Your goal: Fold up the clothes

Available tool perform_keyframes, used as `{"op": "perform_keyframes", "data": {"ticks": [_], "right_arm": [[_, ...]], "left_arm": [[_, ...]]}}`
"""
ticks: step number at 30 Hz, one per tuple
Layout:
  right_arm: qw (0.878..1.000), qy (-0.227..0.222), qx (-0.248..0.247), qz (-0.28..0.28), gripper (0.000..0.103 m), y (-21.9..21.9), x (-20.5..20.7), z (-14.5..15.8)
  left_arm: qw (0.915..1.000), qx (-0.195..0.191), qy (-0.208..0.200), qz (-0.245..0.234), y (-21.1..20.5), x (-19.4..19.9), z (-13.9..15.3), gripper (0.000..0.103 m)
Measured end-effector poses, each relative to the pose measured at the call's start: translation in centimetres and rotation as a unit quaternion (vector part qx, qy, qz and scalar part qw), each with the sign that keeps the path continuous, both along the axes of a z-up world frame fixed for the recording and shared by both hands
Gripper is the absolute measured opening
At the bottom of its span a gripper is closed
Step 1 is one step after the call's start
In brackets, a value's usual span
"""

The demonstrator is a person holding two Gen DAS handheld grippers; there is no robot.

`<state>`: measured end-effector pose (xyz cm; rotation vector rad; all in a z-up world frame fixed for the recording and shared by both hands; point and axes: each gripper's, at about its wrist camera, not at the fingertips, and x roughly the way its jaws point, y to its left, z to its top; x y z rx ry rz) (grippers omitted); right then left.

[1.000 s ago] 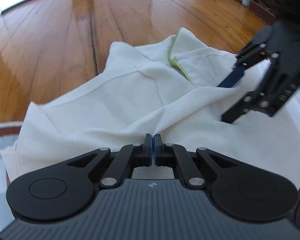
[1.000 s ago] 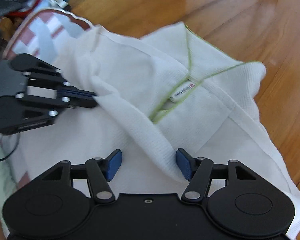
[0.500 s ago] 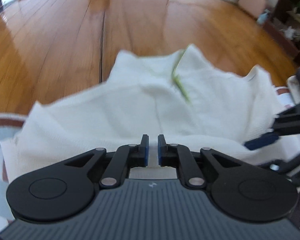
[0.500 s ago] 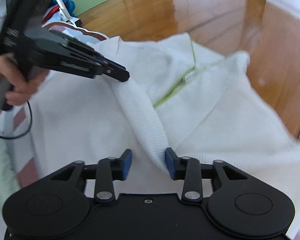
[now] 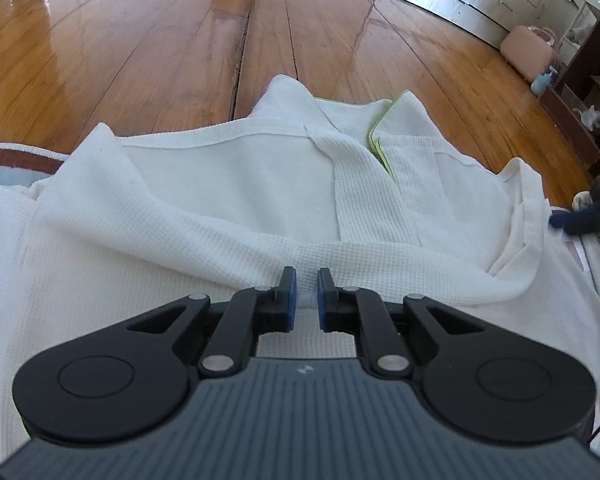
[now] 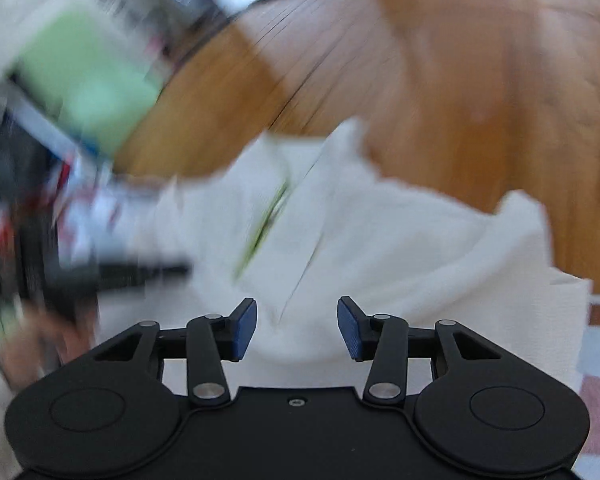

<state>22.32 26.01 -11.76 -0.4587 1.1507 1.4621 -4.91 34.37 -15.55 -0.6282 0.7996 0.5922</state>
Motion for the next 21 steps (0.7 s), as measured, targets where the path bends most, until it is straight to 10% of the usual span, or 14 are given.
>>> {"op": "perform_keyframes", "data": {"ticks": [6,14,21], "right_arm": [[0.994,-0.001,-0.020,-0.107,0.060,0.8,2.7,0.0],[0.992,-0.114,0.013,-0.057,0.057,-1.5,-1.6,-2.0],[0.975,-0.214,0.049,-0.010,0.017,-3.8,-5.5,-3.5]], "left_arm": [[0.9999,-0.010,-0.005,0.006,0.2,-0.1,0.1,0.010],[0.9998,-0.015,-0.013,0.004,0.5,-0.3,0.2,0.010],[0.9994,-0.021,-0.026,0.005,0.7,0.9,-0.2,0.029]]}}
